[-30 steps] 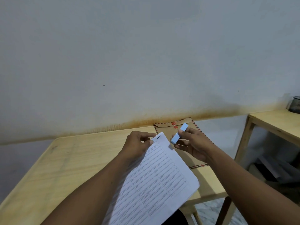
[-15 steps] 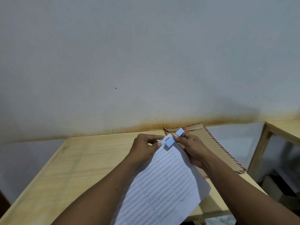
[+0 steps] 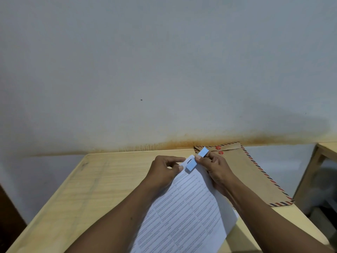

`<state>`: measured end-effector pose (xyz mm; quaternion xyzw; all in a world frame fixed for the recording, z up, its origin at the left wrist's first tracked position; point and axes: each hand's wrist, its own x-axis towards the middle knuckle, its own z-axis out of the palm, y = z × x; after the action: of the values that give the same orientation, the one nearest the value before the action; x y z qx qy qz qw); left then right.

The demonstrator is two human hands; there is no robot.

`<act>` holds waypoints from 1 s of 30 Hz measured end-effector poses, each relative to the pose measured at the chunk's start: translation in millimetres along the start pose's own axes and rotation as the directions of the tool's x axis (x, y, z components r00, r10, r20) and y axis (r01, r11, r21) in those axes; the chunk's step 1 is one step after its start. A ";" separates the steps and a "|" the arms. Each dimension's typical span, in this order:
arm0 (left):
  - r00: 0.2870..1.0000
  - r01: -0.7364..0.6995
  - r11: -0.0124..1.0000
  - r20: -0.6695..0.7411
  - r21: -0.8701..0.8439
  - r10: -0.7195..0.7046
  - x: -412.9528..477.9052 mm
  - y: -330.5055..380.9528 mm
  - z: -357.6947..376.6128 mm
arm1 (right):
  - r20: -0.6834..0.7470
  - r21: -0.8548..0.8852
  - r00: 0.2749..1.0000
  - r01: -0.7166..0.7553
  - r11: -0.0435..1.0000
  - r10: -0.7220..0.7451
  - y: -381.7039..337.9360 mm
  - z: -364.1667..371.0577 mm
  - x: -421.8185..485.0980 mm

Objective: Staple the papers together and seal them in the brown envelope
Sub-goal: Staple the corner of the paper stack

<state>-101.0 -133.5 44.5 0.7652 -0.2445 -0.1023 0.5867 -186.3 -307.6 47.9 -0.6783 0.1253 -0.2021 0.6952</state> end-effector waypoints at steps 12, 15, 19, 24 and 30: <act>0.803 0.338 0.938 -0.498 -0.072 -0.327 13.7 -46.9 -80.0 | 0.096 -0.665 0.971 0.227 0.711 -0.220 -12.4 49.3 57.5; 0.718 0.417 0.909 -0.607 -0.019 -0.341 18.1 -70.6 -106.5 | 0.306 -0.812 0.940 0.342 0.473 -0.154 -5.0 73.7 73.2; 0.648 0.478 0.878 -0.682 0.017 -0.339 23.3 -92.5 -128.7 | 0.377 -0.868 0.923 0.380 0.318 -0.075 11.5 105.7 99.4; 0.663 0.560 0.808 -0.683 0.181 -0.306 30.8 -105.0 -134.4 | 0.405 -0.898 0.914 0.405 0.169 -0.039 32.5 135.4 130.8; 0.716 0.547 0.763 -0.665 0.345 -0.213 33.0 -112.0 -123.1 | 0.409 -0.904 0.911 0.397 0.159 0.049 56.6 156.9 154.0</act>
<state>10.4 -23.9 -21.6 0.9204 0.1016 0.0864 0.3675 26.9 -237.0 14.6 -0.9960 0.0207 -0.0328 0.0807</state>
